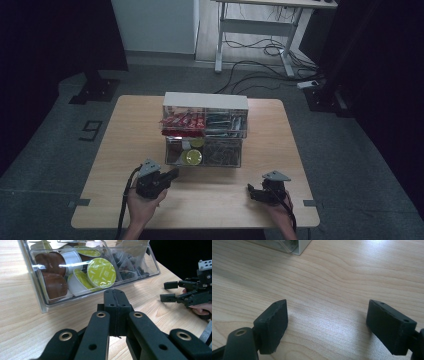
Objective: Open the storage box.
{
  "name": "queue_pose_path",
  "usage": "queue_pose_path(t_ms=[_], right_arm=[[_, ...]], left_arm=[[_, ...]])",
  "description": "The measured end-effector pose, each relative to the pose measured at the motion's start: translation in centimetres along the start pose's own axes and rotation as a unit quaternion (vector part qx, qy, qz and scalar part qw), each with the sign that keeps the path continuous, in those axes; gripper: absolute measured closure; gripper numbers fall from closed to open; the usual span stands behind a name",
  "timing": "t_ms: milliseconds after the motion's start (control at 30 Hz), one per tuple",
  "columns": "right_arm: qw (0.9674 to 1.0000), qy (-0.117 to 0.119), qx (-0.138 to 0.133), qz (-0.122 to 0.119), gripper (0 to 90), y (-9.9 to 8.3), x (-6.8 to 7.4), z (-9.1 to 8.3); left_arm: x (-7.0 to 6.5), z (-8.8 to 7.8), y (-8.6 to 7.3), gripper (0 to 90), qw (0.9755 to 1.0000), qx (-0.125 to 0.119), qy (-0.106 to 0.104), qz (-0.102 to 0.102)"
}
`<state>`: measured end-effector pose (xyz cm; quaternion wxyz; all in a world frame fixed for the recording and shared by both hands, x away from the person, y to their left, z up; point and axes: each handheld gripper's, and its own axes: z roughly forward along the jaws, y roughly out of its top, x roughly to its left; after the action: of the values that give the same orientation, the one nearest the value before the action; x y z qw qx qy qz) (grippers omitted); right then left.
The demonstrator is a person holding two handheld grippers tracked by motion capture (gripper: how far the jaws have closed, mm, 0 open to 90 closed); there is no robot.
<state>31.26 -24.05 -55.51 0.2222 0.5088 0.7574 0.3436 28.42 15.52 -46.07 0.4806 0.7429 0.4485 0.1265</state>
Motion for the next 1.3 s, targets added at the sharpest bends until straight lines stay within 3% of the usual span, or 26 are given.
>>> queue_pose_path(t_ms=[833,1300], right_arm=[[1.0000,-0.002,0.001,0.001,17.6,0.0,0.0,0.0],[1.0000,-0.002,0.000,0.002,17.6,0.0,0.0,0.0]], left_arm=[[0.9,1.4,-1.5,88.9,0.9994,0.023,-0.016,-0.021],[0.2,1.6,-0.3,89.2,0.9994,0.020,-0.026,-0.009]])
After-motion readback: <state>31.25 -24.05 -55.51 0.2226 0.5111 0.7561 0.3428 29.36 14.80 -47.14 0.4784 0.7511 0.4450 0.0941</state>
